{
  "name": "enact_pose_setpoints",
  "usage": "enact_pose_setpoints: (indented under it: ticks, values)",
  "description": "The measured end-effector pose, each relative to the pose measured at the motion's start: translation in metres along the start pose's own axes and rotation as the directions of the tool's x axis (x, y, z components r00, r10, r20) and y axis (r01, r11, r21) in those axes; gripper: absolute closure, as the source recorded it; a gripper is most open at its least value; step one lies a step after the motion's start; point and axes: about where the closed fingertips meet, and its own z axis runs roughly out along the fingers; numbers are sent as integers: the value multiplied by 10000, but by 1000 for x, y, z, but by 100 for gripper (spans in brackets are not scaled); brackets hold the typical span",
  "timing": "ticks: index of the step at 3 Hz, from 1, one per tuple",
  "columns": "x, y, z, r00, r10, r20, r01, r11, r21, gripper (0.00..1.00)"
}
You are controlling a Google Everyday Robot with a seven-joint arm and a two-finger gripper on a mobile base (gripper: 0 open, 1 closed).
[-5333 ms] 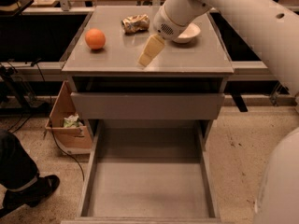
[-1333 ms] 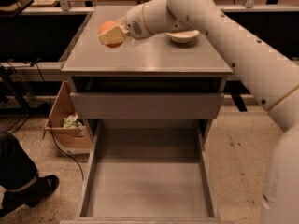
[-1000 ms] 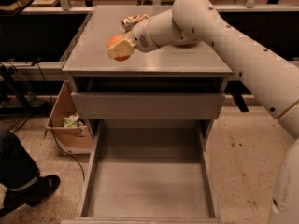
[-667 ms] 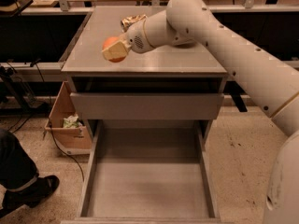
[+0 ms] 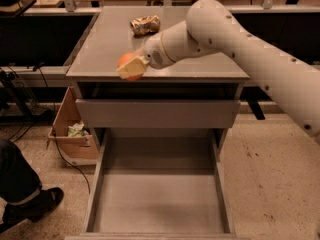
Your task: Place orange into middle drawer
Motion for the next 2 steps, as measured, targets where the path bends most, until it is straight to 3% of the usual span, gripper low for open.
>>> enact_pose_setpoints:
  ticks: [1, 2]
  values:
    - [61, 32, -42, 9921, -439, -1171, 473, 9985, 264, 100]
    - [137, 53, -82, 9766, -681, -2039, 817, 9949, 593, 100]
